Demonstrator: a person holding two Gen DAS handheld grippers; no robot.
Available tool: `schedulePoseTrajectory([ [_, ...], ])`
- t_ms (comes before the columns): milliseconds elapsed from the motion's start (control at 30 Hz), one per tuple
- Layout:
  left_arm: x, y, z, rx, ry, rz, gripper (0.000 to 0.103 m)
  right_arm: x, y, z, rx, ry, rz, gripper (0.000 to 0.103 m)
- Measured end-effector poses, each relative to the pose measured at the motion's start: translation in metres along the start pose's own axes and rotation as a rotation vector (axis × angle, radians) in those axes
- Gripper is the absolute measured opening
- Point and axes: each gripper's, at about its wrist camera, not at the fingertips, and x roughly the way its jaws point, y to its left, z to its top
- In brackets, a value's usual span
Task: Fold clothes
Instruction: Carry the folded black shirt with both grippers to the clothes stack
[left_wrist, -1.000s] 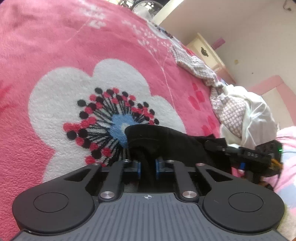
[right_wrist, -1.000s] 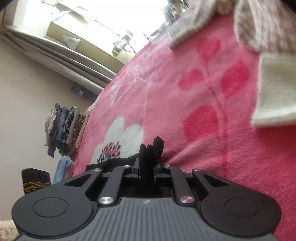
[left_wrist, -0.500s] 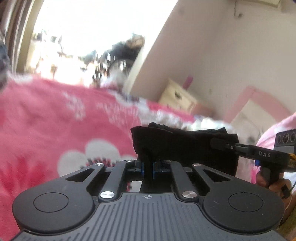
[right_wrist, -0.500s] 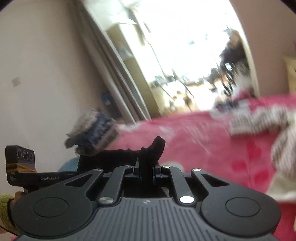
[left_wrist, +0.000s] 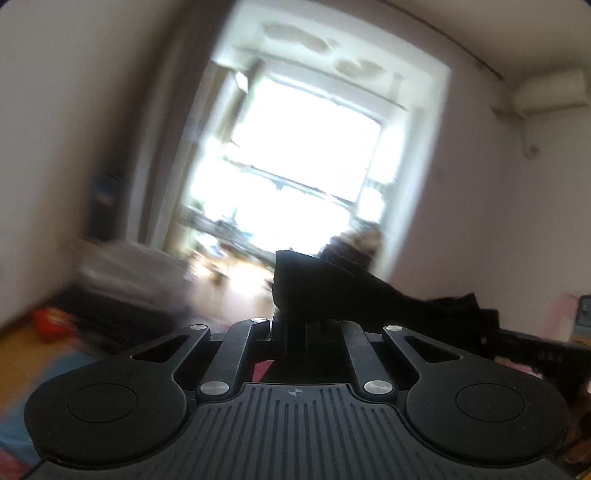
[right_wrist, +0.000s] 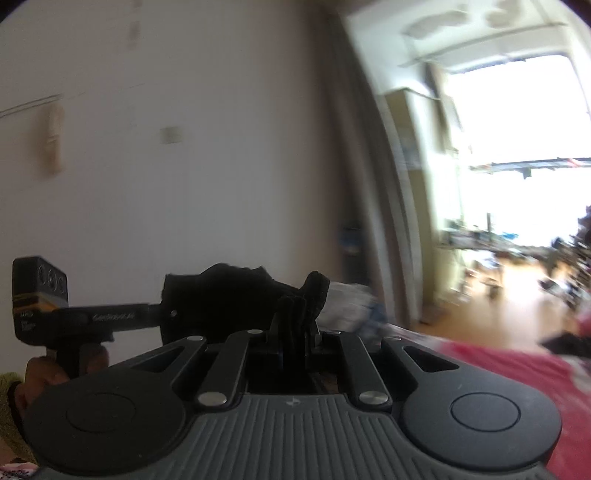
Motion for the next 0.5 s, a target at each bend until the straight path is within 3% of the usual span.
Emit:
schedulePoseTrajectory([
  [200,-0.044,0.061,0.024,0.081,-0.055,0.163,0.006,0.086,0.066,0.003,-0.012,0.033,0.143,0.010],
  [367,-0.050,0.104,0.013,0.073,-0.036,0.241,0.006,0.139,0.093,-0.021,0.056,0.044,0.199,0.010],
  [500,-0.042,0.140,-0.004,0.017,0.009,0.262,0.006,0.172,0.101,-0.049,0.130,0.063,0.217,0.010],
])
